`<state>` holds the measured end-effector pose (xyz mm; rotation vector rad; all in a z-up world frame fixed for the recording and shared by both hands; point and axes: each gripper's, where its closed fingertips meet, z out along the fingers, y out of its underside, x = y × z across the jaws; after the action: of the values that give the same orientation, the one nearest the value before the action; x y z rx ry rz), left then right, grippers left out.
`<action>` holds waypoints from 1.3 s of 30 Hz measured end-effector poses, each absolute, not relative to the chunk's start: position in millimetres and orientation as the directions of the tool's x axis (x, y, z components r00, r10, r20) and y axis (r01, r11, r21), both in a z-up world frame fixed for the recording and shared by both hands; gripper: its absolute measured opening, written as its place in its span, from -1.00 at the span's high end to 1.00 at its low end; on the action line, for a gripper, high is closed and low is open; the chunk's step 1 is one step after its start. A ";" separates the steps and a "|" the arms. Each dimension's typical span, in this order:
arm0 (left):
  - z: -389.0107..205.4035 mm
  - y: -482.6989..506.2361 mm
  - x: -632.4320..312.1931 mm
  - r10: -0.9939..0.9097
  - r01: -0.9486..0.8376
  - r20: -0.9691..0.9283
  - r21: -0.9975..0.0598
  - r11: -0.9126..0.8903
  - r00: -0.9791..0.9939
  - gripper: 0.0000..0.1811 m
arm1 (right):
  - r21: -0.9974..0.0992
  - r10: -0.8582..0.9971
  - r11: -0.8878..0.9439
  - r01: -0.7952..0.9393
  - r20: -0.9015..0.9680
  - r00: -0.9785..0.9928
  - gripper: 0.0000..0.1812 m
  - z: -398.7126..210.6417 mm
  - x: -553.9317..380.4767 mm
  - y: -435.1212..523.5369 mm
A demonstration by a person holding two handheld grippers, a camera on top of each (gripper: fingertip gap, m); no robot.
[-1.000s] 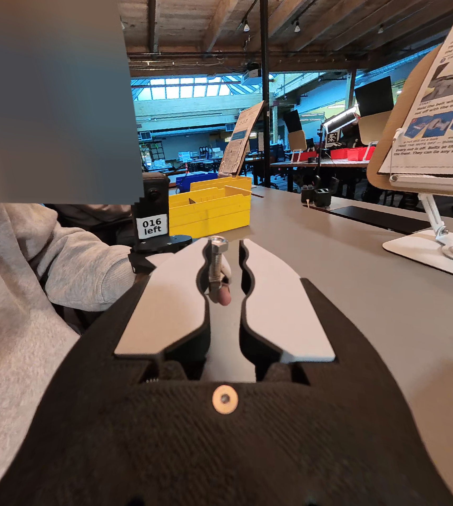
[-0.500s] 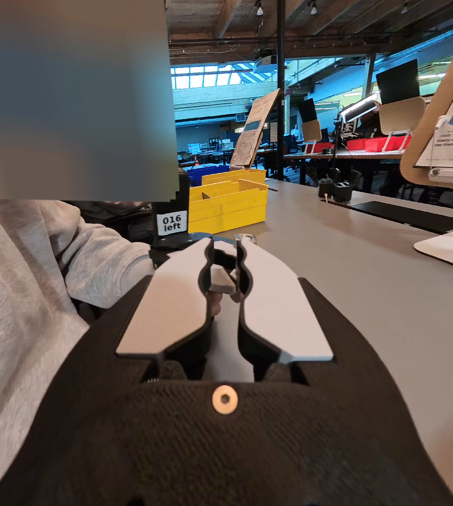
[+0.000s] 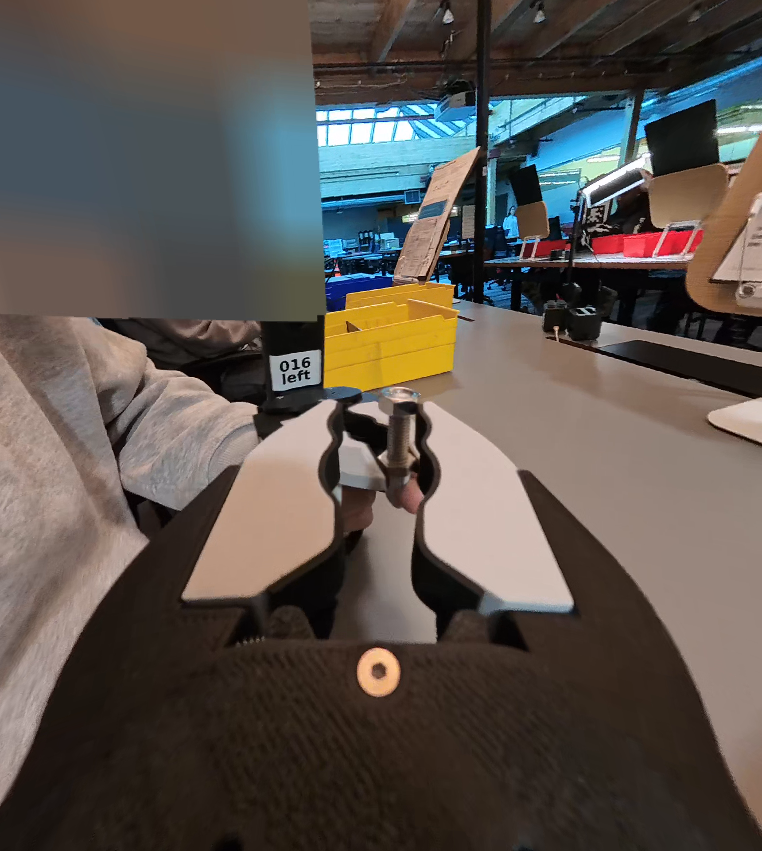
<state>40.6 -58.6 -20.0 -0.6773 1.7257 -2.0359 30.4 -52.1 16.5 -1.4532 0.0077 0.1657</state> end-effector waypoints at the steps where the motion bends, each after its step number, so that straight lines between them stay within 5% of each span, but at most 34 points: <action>1: -19.8 -58.2 40.7 -0.577 -0.016 0.114 -0.985 -0.171 -0.808 0.81 | -0.989 0.115 0.108 -0.102 -0.089 0.989 0.69 17.5 28.2 -52.9; 4: -19.8 -57.4 41.1 -0.577 -0.020 0.119 -0.984 -0.174 -0.808 0.81 | -0.988 0.119 0.125 -0.085 -0.070 0.990 0.81 21.4 26.9 -55.6; 13: -20.1 -60.9 37.9 -0.568 -0.009 0.097 -0.988 -0.156 -0.817 0.81 | -0.985 0.107 0.107 -0.138 -0.127 0.986 0.65 14.2 32.6 -52.2; 18: -19.8 -57.2 40.9 -0.572 -0.025 0.125 -0.984 -0.178 -0.811 0.81 | -0.990 0.142 0.097 -0.102 -0.087 0.986 0.80 15.8 23.7 -53.8; 30: -20.2 -58.8 40.4 -0.567 -0.024 0.118 -0.985 -0.171 -0.815 0.81 | -0.985 0.125 0.110 -0.133 -0.119 0.985 0.52 12.9 28.7 -50.4; 36: -20.1 -56.5 41.8 -0.570 -0.029 0.127 -0.984 -0.178 -0.812 0.81 | -0.991 0.136 0.108 -0.081 -0.066 0.989 0.70 15.5 23.4 -53.2; 39: -20.0 -57.3 41.2 -0.568 -0.025 0.121 -0.985 -0.173 -0.814 0.81 | -0.988 0.113 0.123 -0.098 -0.084 0.990 0.64 16.8 29.3 -53.9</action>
<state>41.2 -57.3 -20.0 -0.6794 1.7319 -2.0467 29.3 -53.9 16.8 -1.4397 -0.0124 0.1534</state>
